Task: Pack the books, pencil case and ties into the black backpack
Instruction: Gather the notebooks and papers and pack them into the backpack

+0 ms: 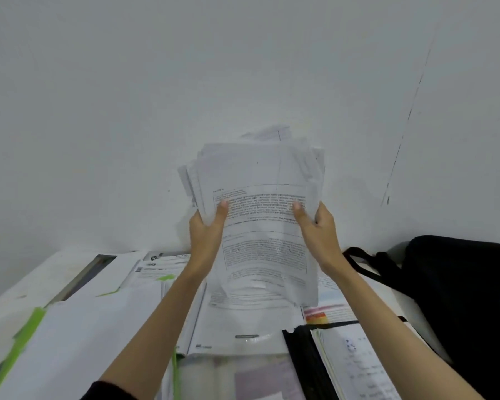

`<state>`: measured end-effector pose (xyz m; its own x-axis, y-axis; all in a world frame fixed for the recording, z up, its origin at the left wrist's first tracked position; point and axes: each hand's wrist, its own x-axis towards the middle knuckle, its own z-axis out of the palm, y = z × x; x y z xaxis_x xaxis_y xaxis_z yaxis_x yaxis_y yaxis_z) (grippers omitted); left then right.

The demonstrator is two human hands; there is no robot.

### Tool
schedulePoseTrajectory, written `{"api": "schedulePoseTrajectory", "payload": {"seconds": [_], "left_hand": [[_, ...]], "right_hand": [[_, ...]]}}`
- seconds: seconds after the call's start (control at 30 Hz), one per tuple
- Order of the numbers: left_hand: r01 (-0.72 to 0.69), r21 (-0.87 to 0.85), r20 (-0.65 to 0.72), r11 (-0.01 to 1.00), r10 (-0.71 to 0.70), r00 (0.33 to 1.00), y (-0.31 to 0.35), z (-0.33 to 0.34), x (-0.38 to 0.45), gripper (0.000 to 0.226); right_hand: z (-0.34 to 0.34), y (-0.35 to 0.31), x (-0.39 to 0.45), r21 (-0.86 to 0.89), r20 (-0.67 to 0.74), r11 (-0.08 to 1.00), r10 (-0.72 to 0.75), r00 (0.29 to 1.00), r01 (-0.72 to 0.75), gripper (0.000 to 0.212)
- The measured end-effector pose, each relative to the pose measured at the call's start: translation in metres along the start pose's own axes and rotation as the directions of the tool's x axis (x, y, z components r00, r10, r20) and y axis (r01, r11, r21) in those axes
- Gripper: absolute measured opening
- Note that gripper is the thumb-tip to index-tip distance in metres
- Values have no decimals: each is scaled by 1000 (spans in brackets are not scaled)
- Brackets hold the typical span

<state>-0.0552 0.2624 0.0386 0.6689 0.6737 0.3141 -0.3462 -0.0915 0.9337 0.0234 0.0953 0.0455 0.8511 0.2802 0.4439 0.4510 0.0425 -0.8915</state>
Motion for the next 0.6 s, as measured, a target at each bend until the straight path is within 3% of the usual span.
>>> {"api": "schedulePoseTrajectory", "payload": {"seconds": [0.2,0.3,0.43,0.53,0.6], "left_hand": [[-37,68,50,997,33,998,-9,-17,16,42],[-2,63,109,998,-5,994,-12,-23,18,35],[-28,42,131,999,23,991,-7,-19,20,32],[-65,9,97,998,64,993,3,-16,21,24],[-74,-2,89,997,74,993,2,-19,21,37]], "right_hand": [[-9,14,-8,111,-61,989,100,993,-93,35],[-8,18,-13,122,-16,984,133,991,-130,29],[6,10,-18,74,-44,992,107,993,-103,70],[9,5,-13,37,-102,999,13,995,-9,58],[11,8,-13,20,-115,999,28,993,-25,54]]}}
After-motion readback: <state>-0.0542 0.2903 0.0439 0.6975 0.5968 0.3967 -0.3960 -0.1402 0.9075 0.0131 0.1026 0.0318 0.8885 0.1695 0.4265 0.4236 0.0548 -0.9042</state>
